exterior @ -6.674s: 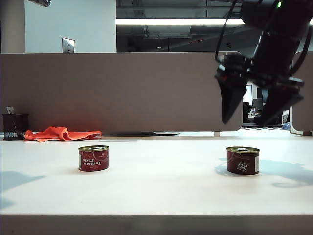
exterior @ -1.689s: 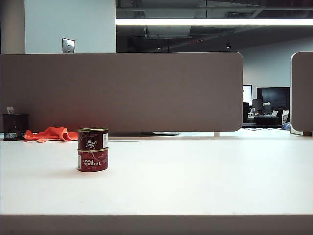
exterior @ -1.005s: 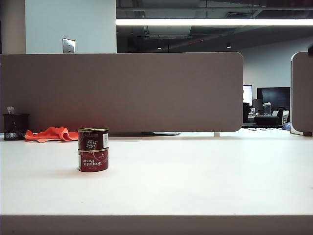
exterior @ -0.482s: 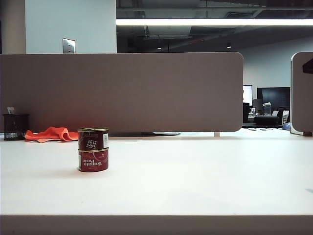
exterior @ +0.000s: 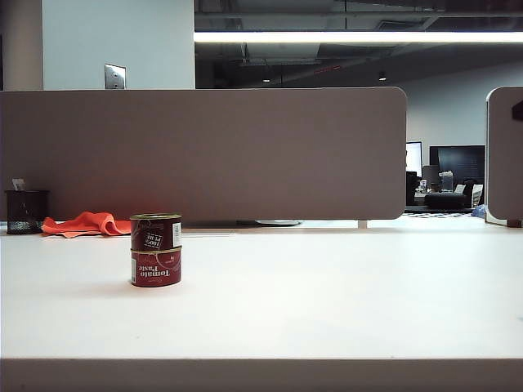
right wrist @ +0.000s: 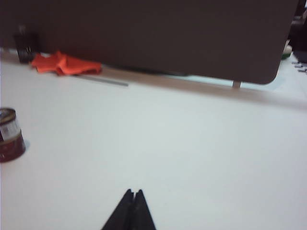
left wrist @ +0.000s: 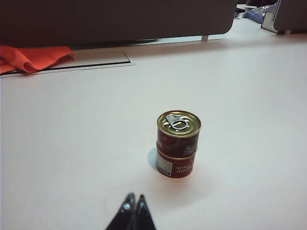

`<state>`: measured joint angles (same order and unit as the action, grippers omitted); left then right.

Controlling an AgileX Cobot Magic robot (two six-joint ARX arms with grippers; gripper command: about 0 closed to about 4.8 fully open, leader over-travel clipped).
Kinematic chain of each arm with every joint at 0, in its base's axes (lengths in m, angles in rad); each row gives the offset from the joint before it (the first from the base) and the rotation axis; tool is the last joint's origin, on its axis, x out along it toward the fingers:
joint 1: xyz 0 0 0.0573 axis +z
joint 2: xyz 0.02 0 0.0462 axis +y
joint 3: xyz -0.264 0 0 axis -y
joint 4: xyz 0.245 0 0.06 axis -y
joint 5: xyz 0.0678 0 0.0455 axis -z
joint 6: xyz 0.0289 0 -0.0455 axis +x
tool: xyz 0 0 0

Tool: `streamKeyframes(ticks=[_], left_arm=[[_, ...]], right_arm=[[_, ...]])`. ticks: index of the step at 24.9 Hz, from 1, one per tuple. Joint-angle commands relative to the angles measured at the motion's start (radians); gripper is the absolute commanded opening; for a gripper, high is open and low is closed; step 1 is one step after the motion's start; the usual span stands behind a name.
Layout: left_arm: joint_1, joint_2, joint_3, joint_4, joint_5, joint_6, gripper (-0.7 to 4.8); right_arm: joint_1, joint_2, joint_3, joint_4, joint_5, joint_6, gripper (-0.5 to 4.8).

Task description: Stack a can of tomatoes on the right onto the can of tomatoes on the left.

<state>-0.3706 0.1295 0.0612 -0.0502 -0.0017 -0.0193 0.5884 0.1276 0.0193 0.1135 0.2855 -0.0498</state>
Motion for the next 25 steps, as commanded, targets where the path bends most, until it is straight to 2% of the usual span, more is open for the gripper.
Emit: streamKeyframes(ticks=[1, 2, 5, 10, 25], left_arm=[[0.002, -0.101, -0.021, -0.057, -0.007, 0.0, -0.05], [0.001, -0.126, -0.023, -0.085, -0.026, 0.0, -0.05], [0.005, -0.127, -0.026, -0.098, -0.024, 0.0, -0.05], [0.008, -0.127, -0.026, -0.095, -0.051, 0.0, -0.05], [0.008, -0.127, -0.026, -0.099, -0.047, 0.005, -0.05]], right_arm=[[0.002, -0.101, -0.018, -0.06, 0.0, 0.008, -0.06], [0.002, -0.127, -0.018, -0.117, 0.0, 0.009, -0.06], [0.0, -0.129, -0.018, -0.153, -0.018, 0.014, -0.06], [0.002, -0.129, -0.018, -0.166, -0.018, 0.023, -0.06], [0.002, -0.129, -0.018, -0.169, -0.018, 0.023, -0.06]])
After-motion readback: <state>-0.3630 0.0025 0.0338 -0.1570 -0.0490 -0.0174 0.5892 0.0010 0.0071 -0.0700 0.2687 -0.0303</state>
